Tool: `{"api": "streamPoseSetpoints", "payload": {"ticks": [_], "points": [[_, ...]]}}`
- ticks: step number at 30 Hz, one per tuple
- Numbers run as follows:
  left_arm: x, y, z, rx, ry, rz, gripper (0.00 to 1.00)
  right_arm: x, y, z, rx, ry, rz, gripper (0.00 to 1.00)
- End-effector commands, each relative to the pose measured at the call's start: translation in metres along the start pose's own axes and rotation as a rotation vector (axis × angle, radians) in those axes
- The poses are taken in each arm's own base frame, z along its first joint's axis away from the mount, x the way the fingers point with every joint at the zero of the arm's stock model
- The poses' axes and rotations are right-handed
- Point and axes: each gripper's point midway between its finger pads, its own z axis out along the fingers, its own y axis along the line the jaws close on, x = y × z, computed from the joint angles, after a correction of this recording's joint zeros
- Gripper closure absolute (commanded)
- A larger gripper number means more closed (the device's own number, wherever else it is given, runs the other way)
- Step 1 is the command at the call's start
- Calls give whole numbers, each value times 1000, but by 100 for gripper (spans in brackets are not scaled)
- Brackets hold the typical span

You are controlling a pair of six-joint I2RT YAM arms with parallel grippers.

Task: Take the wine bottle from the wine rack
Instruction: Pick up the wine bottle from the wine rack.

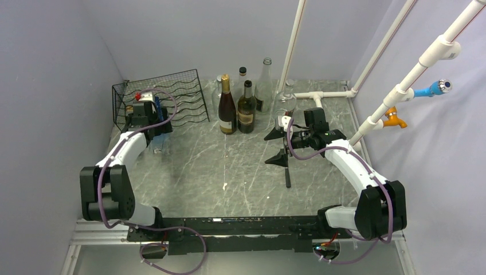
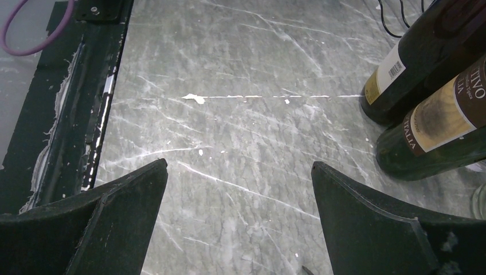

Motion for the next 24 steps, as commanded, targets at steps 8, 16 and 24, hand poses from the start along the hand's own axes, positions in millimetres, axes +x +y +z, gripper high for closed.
{"api": "streamPoseSetpoints", "payload": {"ticks": [8,16,24], "points": [[-20,4,15,-32,-35,33,2,-14,-1,-1,-21,-38,-52,0],[-14,6,26,-48,-11,49,4,-13,-1,-1,-24,-36,-49,0],[-8,10,34,-68,9,63,8,-12,-1,0,-26,-35,-47,0]]}}
